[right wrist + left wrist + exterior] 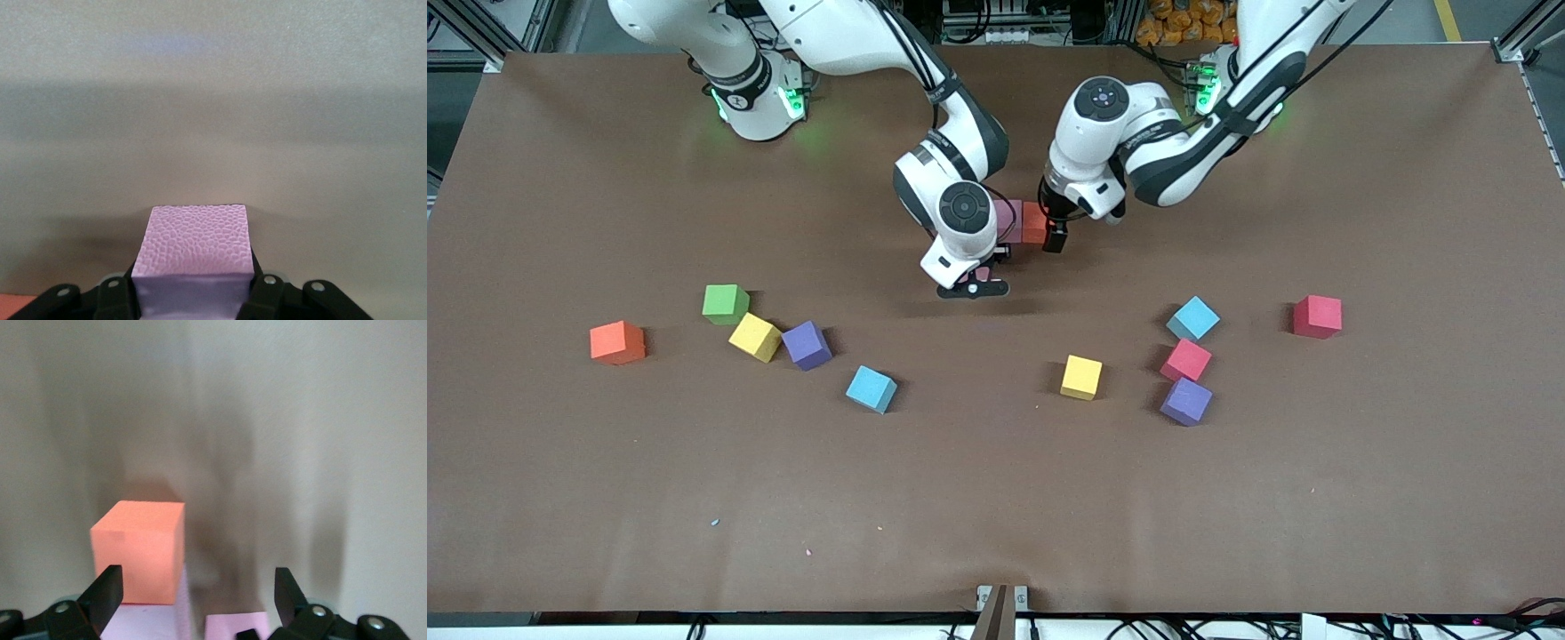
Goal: Arrange 11 blocks into digit 3
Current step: 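Place the pink block with the right gripper while the left gripper moves away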
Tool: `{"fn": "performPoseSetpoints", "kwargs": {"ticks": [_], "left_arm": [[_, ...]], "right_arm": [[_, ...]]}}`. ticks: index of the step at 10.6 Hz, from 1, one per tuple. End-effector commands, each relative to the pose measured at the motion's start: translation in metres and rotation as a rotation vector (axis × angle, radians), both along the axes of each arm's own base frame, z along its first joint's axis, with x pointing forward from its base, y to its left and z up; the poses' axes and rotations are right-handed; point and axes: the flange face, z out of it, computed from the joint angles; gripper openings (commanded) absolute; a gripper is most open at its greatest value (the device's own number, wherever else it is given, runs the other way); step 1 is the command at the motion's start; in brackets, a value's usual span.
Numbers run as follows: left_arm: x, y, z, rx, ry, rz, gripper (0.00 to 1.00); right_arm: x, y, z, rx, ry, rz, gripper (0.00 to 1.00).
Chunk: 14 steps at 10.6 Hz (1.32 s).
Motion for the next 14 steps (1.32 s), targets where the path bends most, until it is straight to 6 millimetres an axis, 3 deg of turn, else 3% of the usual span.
{"fn": "performPoseSetpoints", "kwargs": {"ticks": [1,6,9,14], "left_arm": [[0.026,0.01,0.018,0.061,-0.05,0.1,1.0],[0.141,0.086,0.051,0.096,-0.073,0.02,1.0],[0.204,0.127,0.087,0.118,-0.092,-0.099,1.0],[0.269,0.181,0.153,0.199,-0.13,-0.41,1.0]], "right_arm": [[-0.006,0.0,0.003,-0.003,0.006,-0.041,0.09],[-0.015,0.007,0.004,-0.007,0.012,-0.035,0.1],[-0.017,0.006,0.004,-0.008,0.013,-0.035,0.1],[-0.017,0.004,0.008,-0.011,0.025,-0.024,0.1]]}}
